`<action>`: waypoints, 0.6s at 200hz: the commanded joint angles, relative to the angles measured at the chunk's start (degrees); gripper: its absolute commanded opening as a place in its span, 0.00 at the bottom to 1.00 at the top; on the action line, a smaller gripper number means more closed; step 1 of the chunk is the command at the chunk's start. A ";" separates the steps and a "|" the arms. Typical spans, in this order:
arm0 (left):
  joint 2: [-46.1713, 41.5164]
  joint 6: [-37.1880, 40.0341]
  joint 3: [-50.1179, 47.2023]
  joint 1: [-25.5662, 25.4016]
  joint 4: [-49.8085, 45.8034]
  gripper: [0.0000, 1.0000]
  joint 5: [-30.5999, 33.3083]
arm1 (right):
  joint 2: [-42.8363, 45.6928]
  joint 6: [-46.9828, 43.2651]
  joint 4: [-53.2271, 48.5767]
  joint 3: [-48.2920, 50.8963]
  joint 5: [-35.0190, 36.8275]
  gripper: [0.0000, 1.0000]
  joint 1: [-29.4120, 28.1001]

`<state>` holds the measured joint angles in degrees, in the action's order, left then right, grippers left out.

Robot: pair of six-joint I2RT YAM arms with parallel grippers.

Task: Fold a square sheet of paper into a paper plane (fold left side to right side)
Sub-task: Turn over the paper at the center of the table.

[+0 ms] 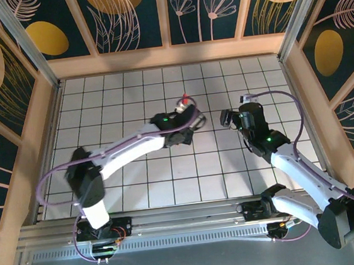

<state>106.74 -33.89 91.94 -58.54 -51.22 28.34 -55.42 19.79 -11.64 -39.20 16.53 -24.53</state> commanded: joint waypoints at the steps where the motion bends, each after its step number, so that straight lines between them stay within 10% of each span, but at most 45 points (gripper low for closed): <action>1: 6.82 -7.78 5.59 -2.74 -21.17 0.00 16.03 | 0.94 -1.16 -2.86 1.39 5.89 0.85 1.85; 41: 11.64 -18.38 4.39 -3.67 -23.21 0.00 14.06 | 3.65 -0.83 -0.40 5.01 3.60 0.87 5.21; 120: 14.74 -16.31 -2.99 -3.02 -1.41 0.00 -7.07 | 3.87 -2.00 2.26 7.19 -3.44 0.87 8.73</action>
<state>121.01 -50.28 89.10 -62.22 -59.92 28.42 -52.16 18.28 -11.81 -33.01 15.42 -16.43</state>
